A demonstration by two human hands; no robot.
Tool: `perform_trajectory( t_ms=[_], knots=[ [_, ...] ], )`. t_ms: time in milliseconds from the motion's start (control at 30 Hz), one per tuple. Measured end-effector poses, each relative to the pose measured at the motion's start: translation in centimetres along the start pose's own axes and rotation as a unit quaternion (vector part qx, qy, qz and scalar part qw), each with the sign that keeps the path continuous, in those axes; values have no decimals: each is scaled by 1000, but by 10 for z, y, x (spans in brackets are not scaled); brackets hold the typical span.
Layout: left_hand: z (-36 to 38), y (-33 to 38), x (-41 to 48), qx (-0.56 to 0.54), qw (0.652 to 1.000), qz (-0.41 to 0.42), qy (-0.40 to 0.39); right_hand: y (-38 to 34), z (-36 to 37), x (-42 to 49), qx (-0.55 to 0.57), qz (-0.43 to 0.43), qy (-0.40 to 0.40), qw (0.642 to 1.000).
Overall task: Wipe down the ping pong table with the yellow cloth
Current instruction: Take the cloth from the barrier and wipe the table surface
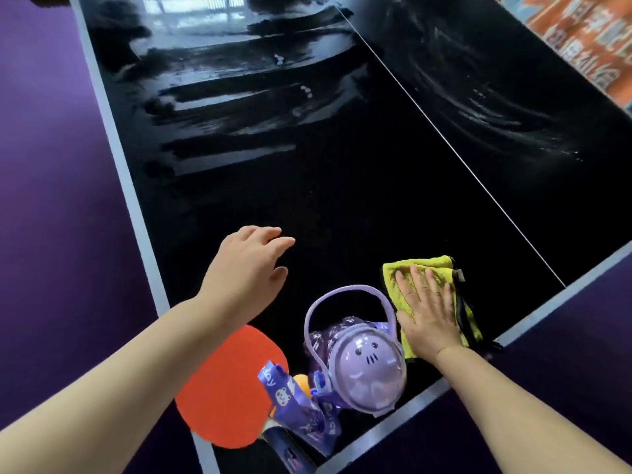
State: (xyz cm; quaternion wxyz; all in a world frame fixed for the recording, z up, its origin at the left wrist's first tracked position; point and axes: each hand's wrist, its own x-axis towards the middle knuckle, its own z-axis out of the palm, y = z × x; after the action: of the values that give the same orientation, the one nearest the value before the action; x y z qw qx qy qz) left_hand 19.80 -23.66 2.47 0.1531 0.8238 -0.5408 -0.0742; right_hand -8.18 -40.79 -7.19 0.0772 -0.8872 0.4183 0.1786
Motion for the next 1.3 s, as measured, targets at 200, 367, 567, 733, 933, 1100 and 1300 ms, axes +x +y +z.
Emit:
perform_trajectory(
  t_ms=[200,367,567,733,933,1100,1300],
  knots=[
    [11,-17,57,0,998,35,-51,-8,-35,63,55,98,-58,992],
    [15,-47,83,5,997,33,-76,-17,-50,91,75,134,-57,987],
    [29,-68,103,-14,991,46,-124,-19,-53,95,109,119,-56,985],
    [38,-89,134,-30,985,90,-143,-30,-64,113,138,131,-80,978],
    [35,-135,182,-54,971,161,-170,-71,-102,158,196,249,-112,942],
    [13,-198,218,-40,959,205,-189,-161,-122,224,221,303,-75,924],
    [-32,-286,261,0,969,186,-160,-278,-138,303,190,330,-5,925]
  ],
)
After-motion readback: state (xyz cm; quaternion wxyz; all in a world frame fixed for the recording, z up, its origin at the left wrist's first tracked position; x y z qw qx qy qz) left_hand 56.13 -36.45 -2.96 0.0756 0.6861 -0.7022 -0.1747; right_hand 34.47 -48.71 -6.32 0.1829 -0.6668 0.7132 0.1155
